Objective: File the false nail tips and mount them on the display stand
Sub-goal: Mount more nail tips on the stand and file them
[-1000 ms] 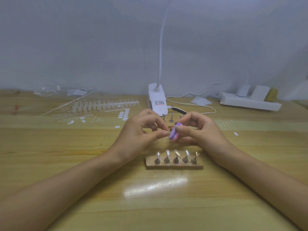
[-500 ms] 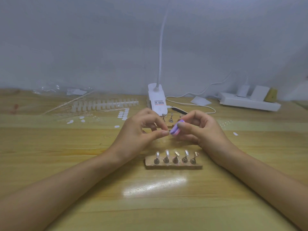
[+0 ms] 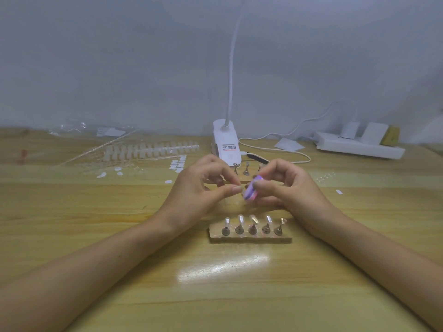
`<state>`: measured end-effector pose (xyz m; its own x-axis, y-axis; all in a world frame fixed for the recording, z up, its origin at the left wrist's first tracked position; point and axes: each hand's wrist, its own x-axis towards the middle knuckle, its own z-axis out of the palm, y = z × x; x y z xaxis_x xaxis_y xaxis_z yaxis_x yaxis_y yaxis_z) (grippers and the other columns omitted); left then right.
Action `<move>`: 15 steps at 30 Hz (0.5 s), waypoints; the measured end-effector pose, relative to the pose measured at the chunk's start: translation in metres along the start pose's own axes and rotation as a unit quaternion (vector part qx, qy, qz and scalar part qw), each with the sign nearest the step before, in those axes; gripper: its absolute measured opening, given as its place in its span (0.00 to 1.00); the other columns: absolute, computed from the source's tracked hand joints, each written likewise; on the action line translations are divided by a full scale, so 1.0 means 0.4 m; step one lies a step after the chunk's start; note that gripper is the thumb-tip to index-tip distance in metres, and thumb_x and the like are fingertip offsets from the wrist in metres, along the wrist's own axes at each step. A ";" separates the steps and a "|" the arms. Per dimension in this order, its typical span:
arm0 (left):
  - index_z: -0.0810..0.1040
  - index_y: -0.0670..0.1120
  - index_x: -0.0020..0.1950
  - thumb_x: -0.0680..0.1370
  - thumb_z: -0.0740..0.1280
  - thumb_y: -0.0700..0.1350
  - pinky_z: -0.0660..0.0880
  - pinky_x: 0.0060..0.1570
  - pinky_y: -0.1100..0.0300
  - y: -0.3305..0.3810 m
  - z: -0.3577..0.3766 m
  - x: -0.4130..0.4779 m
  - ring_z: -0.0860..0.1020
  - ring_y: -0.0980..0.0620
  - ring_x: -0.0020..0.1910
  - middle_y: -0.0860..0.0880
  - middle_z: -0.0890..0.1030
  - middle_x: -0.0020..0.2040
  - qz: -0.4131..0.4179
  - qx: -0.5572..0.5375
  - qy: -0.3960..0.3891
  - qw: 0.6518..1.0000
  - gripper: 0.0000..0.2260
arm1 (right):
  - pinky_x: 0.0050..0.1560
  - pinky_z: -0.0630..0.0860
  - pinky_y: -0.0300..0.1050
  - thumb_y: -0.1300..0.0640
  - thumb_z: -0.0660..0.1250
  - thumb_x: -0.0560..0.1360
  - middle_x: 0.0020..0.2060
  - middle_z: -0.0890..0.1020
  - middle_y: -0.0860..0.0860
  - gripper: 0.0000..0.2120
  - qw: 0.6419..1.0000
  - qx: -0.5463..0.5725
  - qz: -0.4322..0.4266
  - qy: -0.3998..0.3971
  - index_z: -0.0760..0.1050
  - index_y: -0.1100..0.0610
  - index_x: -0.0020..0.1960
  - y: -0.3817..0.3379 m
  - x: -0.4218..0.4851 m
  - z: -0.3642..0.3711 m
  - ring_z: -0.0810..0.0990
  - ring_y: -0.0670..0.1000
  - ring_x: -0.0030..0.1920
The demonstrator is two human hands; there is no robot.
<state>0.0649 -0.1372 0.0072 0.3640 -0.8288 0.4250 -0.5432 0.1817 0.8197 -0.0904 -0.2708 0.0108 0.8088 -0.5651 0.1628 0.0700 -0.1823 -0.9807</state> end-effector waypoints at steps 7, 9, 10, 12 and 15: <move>0.82 0.50 0.39 0.72 0.76 0.44 0.69 0.39 0.71 0.000 0.001 0.000 0.76 0.58 0.42 0.56 0.77 0.45 -0.001 0.003 0.001 1.000 0.04 | 0.48 0.84 0.56 0.58 0.76 0.68 0.47 0.84 0.62 0.12 1.000 -0.008 0.003 -0.013 0.77 0.61 0.46 -0.001 0.001 0.003 0.86 0.61 0.45; 0.82 0.50 0.39 0.72 0.76 0.43 0.70 0.39 0.71 0.000 0.001 0.001 0.76 0.58 0.42 0.55 0.77 0.45 -0.001 0.004 0.000 1.000 0.04 | 0.45 0.84 0.52 0.57 0.76 0.68 0.46 0.85 0.59 0.12 0.999 -0.020 0.002 -0.037 0.77 0.60 0.46 -0.002 0.001 0.005 0.86 0.60 0.44; 0.82 0.50 0.39 0.72 0.76 0.43 0.70 0.39 0.71 0.000 0.001 0.001 0.76 0.58 0.41 0.55 0.77 0.45 -0.001 0.003 -0.001 1.000 0.04 | 0.46 0.84 0.52 0.57 0.76 0.68 0.46 0.85 0.60 0.12 1.000 -0.007 -0.002 -0.015 0.77 0.60 0.46 0.000 0.002 0.005 0.86 0.60 0.44; 0.82 0.50 0.39 0.72 0.76 0.43 0.69 0.40 0.72 0.000 0.001 0.000 0.76 0.59 0.41 0.56 0.77 0.44 -0.001 0.002 0.002 1.000 0.05 | 0.47 0.83 0.55 0.56 0.76 0.68 0.47 0.84 0.63 0.12 1.000 0.015 -0.004 0.021 0.77 0.60 0.46 0.003 0.005 -0.001 0.86 0.60 0.45; 0.82 0.49 0.39 0.72 0.76 0.43 0.69 0.40 0.73 0.000 0.000 -0.001 0.76 0.61 0.41 0.56 0.77 0.44 0.003 0.004 0.000 1.000 0.04 | 0.40 0.83 0.49 0.55 0.77 0.70 0.45 0.86 0.57 0.09 0.999 -0.031 0.006 -0.037 0.78 0.56 0.45 0.000 0.000 0.004 0.86 0.57 0.43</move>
<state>0.0650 -0.1369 0.0071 0.3608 -0.8276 0.4299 -0.5517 0.1823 0.8139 -0.0894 -0.2696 0.0105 0.8509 -0.5062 0.1407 0.0262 -0.2266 -0.9736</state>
